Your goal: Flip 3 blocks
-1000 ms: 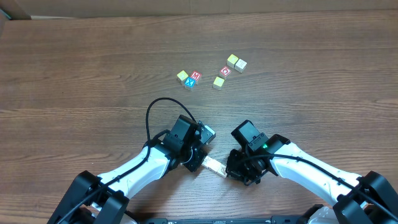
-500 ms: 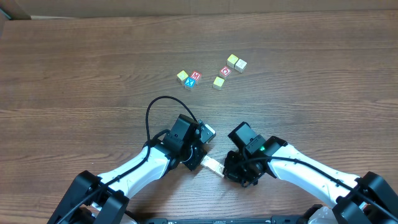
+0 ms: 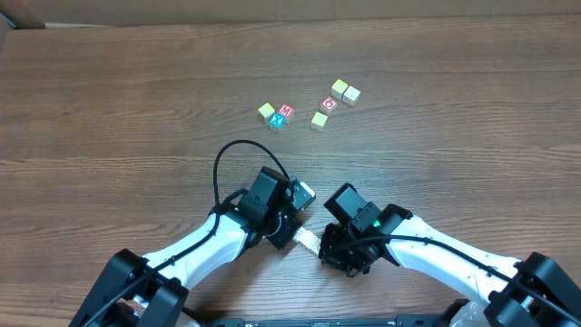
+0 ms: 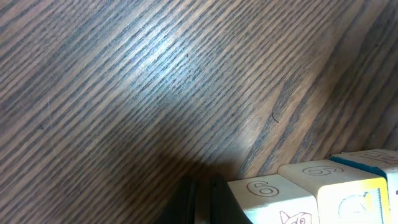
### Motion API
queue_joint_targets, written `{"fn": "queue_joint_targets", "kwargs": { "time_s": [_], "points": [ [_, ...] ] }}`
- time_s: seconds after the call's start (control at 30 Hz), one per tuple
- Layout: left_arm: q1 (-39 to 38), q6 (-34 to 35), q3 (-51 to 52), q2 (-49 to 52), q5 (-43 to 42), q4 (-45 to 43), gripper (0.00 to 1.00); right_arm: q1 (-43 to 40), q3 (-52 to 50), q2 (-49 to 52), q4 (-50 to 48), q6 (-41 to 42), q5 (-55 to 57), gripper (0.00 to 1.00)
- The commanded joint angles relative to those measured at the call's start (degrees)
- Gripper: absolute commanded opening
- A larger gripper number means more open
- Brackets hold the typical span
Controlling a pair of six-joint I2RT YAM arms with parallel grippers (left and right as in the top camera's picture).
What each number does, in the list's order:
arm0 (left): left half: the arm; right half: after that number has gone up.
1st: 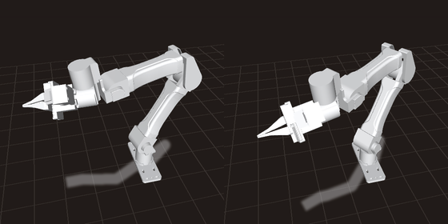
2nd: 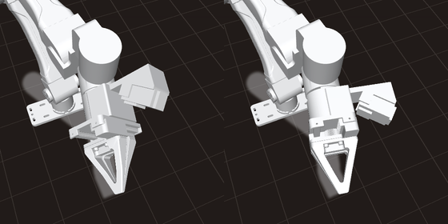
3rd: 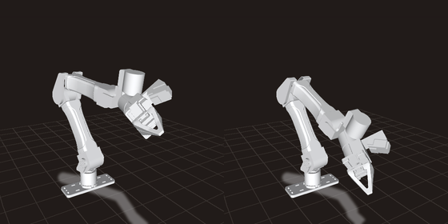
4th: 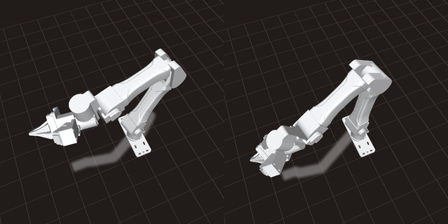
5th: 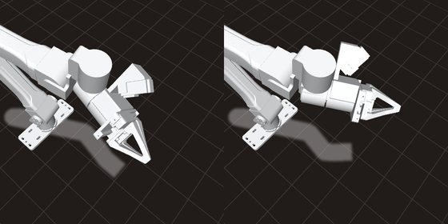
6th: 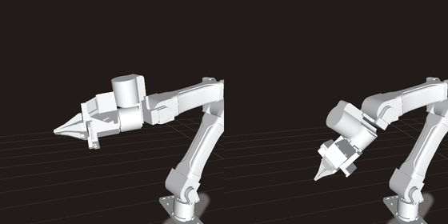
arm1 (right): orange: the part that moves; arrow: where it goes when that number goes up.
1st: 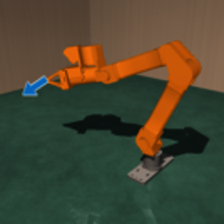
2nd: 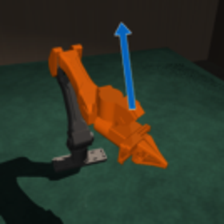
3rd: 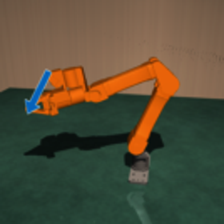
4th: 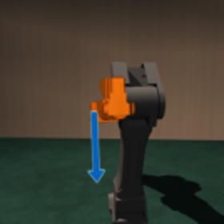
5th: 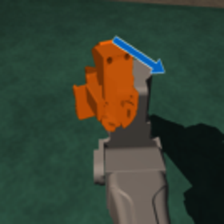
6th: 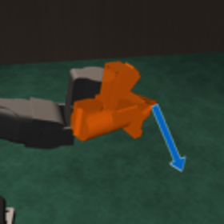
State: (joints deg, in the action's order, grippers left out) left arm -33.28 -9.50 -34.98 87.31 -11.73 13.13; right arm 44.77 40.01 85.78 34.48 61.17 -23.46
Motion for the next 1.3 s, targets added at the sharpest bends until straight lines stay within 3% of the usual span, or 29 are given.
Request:
{"fn": "queue_joint_targets", "kwargs": {
  "time_s": [0.0,1.27],
  "points": [
    [-0.13,-1.95,-0.57,0.44,0.37,-0.44,0.04,0.66,0.15,-0.13,-0.37,0.66,0.85,0.04],
    [-1.20,-6.43,-0.57,0.44,-1.81,-2.47,0.04,3.17,0.15,-0.13,-0.11,4.85,7.63,0.04]
  ]
}}
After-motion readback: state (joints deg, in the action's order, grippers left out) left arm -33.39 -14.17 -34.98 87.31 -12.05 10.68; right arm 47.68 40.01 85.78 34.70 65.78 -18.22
